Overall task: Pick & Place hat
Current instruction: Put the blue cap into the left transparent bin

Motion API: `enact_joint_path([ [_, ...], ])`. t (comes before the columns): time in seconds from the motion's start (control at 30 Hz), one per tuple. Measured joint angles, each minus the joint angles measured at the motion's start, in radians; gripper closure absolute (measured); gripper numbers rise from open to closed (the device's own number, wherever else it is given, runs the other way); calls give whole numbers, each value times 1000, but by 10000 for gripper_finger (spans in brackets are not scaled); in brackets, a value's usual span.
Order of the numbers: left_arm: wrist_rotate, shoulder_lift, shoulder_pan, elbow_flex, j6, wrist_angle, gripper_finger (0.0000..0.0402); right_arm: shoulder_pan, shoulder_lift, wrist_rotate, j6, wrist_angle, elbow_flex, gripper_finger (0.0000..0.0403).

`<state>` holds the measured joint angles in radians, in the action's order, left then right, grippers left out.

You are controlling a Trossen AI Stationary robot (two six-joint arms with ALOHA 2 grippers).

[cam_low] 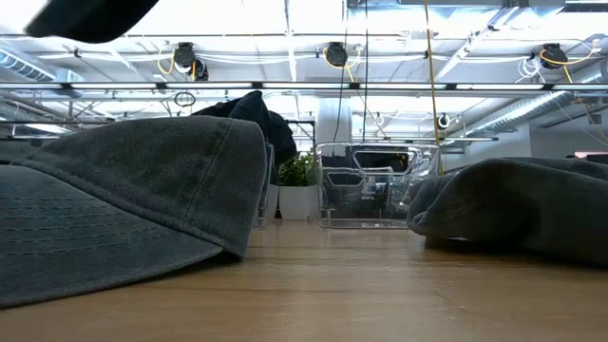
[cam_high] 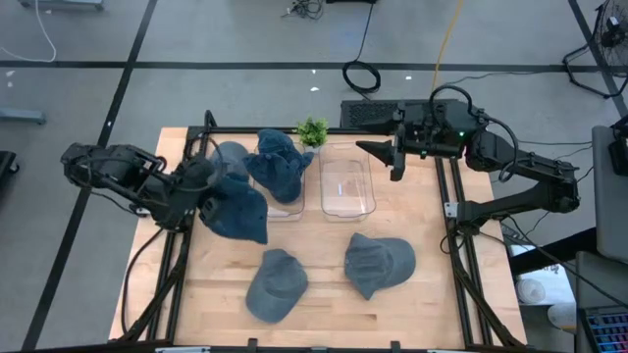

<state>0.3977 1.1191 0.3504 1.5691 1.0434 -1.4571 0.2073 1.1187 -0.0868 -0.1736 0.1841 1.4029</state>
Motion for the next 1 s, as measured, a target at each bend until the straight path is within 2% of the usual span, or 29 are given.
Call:
enact_joint_path([
  [0.17,89,-1,-51,49,-41,12,400,0,0,-94,-21,-2,0,192],
  [0.3,168,-2,-91,72,-81,73,400,0,0,-110,1,-2,0,192],
  [0.6,291,-1,-166,79,-278,370,400,0,3,-110,2,-34,0,191],
  [0.83,314,-1,-226,79,-399,614,400,0,13,-146,1,-92,-1,186],
  [1.0,311,-1,-254,79,-463,777,400,0,20,-149,33,-113,-1,152],
])
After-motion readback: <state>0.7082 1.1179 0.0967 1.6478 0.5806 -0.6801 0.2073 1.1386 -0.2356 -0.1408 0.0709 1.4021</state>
